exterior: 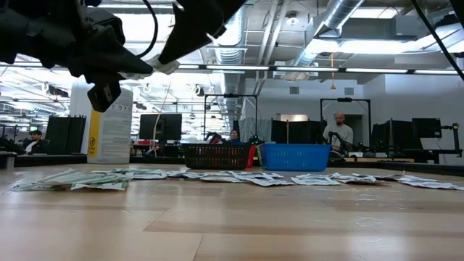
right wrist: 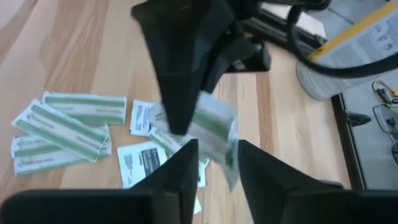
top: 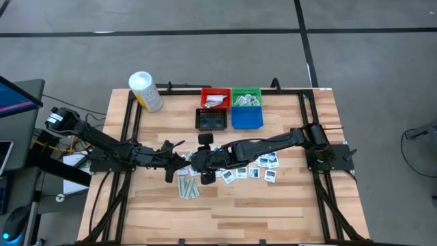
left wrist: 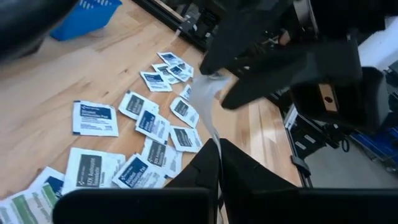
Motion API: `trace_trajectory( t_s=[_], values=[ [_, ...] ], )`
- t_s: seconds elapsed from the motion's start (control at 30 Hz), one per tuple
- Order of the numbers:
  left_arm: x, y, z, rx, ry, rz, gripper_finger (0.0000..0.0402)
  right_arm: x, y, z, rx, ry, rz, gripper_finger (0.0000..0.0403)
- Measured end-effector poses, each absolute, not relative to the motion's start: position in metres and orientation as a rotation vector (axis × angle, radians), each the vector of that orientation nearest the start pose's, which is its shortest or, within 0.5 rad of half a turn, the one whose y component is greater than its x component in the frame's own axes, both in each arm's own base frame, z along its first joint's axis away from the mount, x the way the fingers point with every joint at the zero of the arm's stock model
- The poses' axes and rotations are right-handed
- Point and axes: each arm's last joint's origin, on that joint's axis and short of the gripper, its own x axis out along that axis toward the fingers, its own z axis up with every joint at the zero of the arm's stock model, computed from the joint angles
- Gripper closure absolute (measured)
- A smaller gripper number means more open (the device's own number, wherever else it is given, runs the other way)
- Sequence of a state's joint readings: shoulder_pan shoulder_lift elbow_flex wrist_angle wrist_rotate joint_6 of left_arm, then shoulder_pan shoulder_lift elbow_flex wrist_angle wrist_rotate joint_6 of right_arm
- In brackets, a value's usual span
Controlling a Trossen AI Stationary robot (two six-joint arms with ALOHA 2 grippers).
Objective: Pick & Place First Aid Supplies
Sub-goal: Put the bandage into the red basket
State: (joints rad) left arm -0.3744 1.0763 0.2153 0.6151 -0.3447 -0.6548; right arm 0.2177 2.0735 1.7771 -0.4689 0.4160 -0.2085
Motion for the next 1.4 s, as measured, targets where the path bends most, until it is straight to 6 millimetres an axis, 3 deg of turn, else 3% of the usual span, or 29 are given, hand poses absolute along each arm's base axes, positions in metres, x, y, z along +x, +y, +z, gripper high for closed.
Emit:
trace_trajectory(
  t_s=[0.33, 0.53, 0.73, 0.87, 1.1, 1.23, 1.4],
  values=[
    [0.188, -0.038, 0.166, -0.553, 0.195, 0.165, 0.0395, 0.451, 0.063, 0.245, -0.439, 0.921, -0.149, 0.0223],
    [0.192, -0.012, 0.166, -0.541, 0.161, 0.295, 0.0395, 0.441, 0.043, 0.237, -0.434, 1.068, -0.179, 0.021],
    [0.191, 0.026, 0.166, -0.504, 0.157, 0.367, 0.0395, 0.439, 0.01, 0.234, -0.454, 1.155, -0.144, 0.0234],
    [0.19, 0.055, 0.172, -0.492, 0.132, 0.411, 0.0395, 0.437, -0.029, 0.233, -0.397, 1.19, -0.072, 0.0259],
    [0.195, 0.099, 0.201, -0.342, 0.082, 0.426, 0.0394, 0.427, -0.095, 0.233, -0.227, 1.163, 0.056, 0.0303],
    [0.212, 0.124, 0.206, -0.286, 0.12, 0.42, 0.0394, 0.417, -0.121, 0.251, -0.206, 1.085, 0.075, 0.0318],
    [0.241, 0.157, 0.195, -0.257, 0.208, 0.393, 0.0394, 0.4, -0.143, 0.282, -0.261, 0.991, 0.028, 0.0331]
  ],
)
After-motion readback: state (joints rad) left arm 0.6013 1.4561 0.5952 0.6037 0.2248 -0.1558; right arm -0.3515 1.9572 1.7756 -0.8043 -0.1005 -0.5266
